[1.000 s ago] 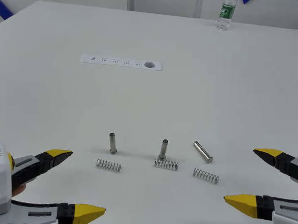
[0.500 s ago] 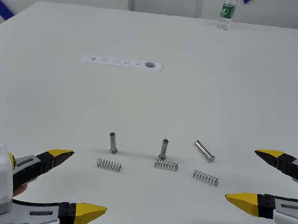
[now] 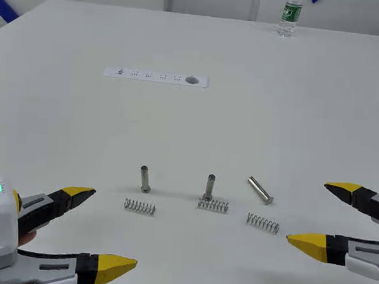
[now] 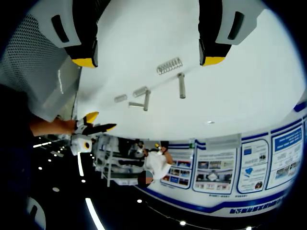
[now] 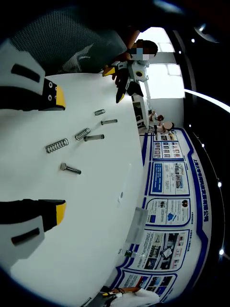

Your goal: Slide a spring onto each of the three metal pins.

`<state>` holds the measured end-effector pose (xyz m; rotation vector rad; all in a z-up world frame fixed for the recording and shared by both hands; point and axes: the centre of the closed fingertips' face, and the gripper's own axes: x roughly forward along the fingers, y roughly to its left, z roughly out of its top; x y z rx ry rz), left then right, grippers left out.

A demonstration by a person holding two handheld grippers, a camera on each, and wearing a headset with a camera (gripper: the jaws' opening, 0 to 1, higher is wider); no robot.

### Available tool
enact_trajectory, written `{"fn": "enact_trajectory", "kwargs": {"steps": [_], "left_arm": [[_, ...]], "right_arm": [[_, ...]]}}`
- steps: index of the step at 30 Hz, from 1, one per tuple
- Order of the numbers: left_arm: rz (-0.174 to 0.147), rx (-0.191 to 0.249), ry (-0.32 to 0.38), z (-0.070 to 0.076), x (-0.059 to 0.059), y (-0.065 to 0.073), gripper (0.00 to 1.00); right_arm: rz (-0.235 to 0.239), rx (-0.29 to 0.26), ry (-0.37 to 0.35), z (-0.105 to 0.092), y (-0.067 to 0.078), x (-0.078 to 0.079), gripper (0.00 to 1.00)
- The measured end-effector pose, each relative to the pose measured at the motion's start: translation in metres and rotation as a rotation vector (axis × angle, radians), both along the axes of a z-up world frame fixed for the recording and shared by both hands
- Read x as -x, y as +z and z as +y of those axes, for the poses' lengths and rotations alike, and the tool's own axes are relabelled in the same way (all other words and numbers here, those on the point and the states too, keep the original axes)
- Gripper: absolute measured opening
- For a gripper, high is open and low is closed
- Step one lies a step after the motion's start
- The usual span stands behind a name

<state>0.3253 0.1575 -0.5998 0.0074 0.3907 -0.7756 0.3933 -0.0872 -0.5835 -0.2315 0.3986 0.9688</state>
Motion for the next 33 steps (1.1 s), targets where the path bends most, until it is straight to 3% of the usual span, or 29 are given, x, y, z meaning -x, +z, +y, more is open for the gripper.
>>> {"fn": "enact_trajectory", "kwargs": {"steps": [6,15,18,25,33], "left_arm": [[-0.003,-0.004,0.001,0.0,0.0,0.001,0.88],[-0.002,-0.007,0.0,0.0,0.0,0.001,0.88],[0.0,-0.008,0.0,0.0,0.0,0.0,0.87],[0.002,-0.011,-0.001,0.0,0.0,0.0,0.87],[-0.001,-0.008,0.002,0.0,0.0,0.0,0.86]], "right_arm": [[0.001,0.024,0.002,0.005,0.001,-0.011,0.74],[0.039,0.083,0.001,0.021,0.004,-0.038,0.55],[0.056,0.14,-0.003,0.026,-0.002,-0.046,0.5],[0.085,0.214,-0.007,0.047,-0.01,-0.063,0.38],[0.154,0.327,-0.041,0.051,-0.032,-0.077,0.28]]}}
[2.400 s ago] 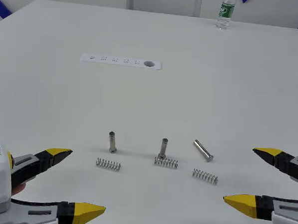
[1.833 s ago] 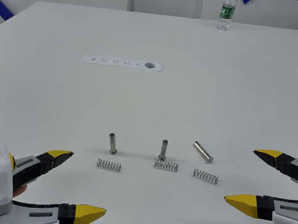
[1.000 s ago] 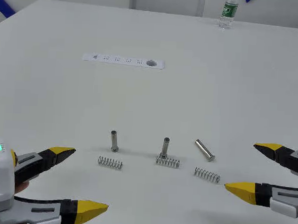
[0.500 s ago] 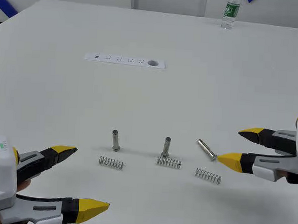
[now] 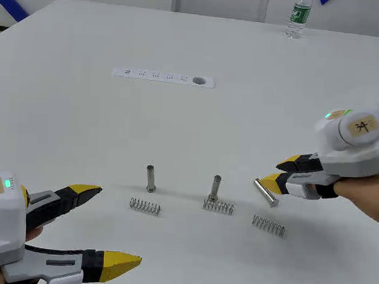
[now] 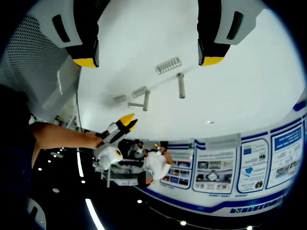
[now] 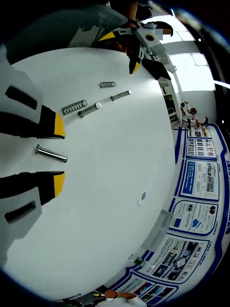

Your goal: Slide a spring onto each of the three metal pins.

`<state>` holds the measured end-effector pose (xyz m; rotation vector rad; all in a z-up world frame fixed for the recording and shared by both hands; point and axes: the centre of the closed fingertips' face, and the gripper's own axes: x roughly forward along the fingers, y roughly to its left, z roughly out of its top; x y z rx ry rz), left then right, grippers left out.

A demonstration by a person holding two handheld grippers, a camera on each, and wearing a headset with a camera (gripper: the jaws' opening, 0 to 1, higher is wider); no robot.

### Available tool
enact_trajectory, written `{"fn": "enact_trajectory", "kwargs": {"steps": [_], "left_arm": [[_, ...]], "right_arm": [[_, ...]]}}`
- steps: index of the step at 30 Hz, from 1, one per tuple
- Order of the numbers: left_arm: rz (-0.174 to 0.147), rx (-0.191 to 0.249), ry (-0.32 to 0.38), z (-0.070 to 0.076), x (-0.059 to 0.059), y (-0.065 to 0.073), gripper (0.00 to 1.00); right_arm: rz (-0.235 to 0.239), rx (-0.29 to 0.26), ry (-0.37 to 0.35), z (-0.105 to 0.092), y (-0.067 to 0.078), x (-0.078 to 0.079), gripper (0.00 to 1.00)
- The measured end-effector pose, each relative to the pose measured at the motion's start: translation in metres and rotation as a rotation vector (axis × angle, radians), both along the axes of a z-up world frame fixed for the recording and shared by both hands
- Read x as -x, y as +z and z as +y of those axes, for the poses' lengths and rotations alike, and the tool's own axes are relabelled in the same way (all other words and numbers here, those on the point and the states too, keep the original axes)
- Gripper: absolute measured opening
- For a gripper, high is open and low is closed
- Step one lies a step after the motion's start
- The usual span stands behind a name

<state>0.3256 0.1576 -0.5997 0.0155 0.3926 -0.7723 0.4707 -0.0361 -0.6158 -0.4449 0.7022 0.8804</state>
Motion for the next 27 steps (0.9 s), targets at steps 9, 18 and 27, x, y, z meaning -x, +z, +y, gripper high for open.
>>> {"fn": "enact_trajectory", "kwargs": {"steps": [9,18,27], "left_arm": [[0.003,-0.005,-0.008,-0.002,0.001,-0.001,0.86],[0.006,-0.008,-0.01,-0.002,0.001,-0.002,0.85],[0.009,-0.01,-0.012,-0.002,0.001,-0.003,0.84]], "right_arm": [[0.055,0.051,-0.02,0.0,-0.02,-0.011,0.23],[0.098,0.087,-0.046,0.003,-0.031,-0.014,0.19],[0.147,0.11,-0.071,0.002,-0.04,-0.017,0.15]]}}
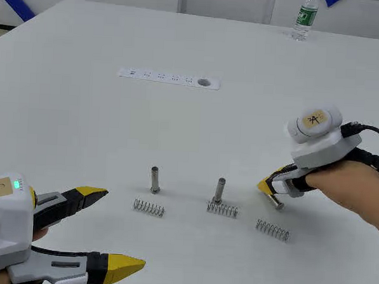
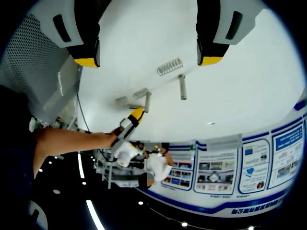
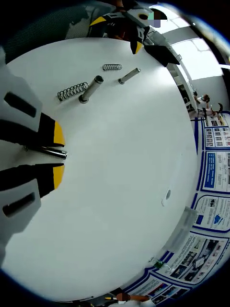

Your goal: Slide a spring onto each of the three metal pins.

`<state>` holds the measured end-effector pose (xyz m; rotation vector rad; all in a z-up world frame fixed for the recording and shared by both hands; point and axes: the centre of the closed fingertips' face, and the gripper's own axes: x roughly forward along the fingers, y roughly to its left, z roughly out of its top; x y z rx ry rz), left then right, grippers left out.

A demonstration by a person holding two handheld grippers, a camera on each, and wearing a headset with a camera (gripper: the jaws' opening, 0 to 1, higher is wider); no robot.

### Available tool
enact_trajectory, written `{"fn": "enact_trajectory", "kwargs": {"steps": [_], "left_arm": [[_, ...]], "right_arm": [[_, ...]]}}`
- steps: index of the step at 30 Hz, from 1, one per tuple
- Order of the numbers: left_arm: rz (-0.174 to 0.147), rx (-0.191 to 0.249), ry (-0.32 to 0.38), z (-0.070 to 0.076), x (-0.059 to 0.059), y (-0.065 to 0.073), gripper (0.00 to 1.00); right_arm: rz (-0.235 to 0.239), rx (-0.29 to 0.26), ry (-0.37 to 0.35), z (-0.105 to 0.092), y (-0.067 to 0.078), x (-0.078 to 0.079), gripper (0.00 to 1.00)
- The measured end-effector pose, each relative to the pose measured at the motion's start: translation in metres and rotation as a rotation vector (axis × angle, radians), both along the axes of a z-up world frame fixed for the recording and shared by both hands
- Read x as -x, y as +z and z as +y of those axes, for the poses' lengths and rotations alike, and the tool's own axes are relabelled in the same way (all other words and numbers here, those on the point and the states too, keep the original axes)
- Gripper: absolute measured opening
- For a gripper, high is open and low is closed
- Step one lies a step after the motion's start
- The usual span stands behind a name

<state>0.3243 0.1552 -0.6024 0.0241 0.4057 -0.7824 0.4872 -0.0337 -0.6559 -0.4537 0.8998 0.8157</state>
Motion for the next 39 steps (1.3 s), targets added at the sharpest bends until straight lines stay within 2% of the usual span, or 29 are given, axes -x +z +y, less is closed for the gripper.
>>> {"fn": "enact_trajectory", "kwargs": {"steps": [7,14,31,39], "left_arm": [[0.0,0.0,0.001,0.0008,-0.0002,-0.0007,0.84],[0.0,-0.001,0.0,0.0008,-0.0002,-0.001,0.83],[0.001,0.001,0.007,0.0015,-0.0005,0.0,0.82],[-0.002,0.001,0.001,0.0003,-0.0007,0.0001,0.81]], "right_arm": [[0.03,0.017,-0.009,0.0007,-0.0044,0.0028,0.12],[0.04,0.046,-0.003,-0.0001,-0.0079,0.0029,0.11],[0.102,0.062,-0.021,-0.0012,-0.0088,0.0,0.09],[0.084,0.061,-0.036,-0.0006,-0.0084,0.0023,0.08]]}}
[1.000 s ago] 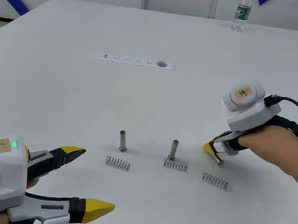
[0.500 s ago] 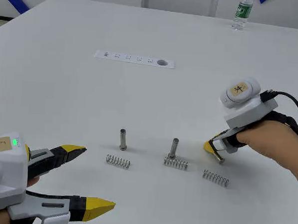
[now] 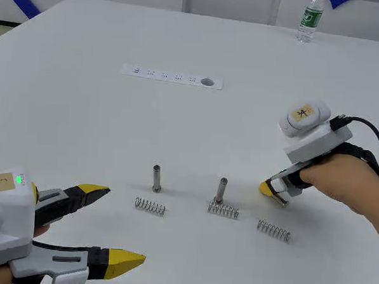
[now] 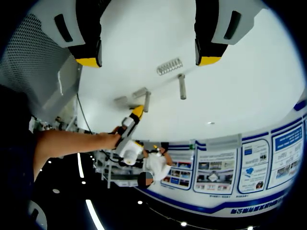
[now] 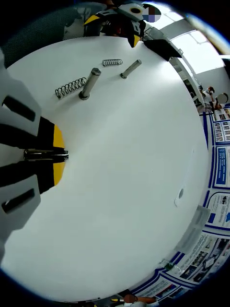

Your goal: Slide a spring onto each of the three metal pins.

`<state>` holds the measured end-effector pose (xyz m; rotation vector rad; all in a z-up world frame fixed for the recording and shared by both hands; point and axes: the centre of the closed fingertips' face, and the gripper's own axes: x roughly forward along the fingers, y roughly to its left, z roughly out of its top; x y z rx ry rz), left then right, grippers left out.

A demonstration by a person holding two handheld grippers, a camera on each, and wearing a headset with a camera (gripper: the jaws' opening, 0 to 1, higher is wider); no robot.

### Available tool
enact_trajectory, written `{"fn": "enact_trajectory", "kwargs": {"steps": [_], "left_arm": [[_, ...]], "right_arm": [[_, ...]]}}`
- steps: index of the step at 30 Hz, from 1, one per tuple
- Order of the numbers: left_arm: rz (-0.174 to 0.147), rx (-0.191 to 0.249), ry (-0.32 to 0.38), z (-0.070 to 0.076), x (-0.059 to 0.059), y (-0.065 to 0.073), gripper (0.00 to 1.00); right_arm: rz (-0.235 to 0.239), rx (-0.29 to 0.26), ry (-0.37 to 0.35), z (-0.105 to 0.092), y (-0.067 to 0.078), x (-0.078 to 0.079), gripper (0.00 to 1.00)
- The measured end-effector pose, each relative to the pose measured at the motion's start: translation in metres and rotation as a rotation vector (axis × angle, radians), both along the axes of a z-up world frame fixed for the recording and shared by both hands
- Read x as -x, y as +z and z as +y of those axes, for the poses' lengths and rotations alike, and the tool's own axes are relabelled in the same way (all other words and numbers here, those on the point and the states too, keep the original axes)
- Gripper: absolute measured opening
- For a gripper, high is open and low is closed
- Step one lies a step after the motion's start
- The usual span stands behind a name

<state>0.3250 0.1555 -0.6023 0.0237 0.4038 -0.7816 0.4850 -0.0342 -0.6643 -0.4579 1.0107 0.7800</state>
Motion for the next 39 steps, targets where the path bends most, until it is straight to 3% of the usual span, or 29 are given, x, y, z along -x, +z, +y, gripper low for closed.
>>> {"fn": "enact_trajectory", "kwargs": {"steps": [6,12,23,39], "left_arm": [[-0.001,0.003,0.002,0.001,0.0,0.001,0.81],[0.0,-0.003,-0.006,0.0,0.0,0.0,0.8],[0.001,-0.009,-0.014,-0.002,0.001,0.0,0.8],[-0.003,-0.019,-0.021,-0.003,0.003,0.002,0.8]], "right_arm": [[0.0,-0.049,-0.009,0.005,0.003,0.01,0.08],[-0.037,-0.075,-0.01,0.006,0.017,0.015,0.09],[-0.084,-0.105,-0.026,-0.003,0.032,0.02,0.09],[-0.12,-0.146,-0.052,-0.009,0.043,0.032,0.09]]}}
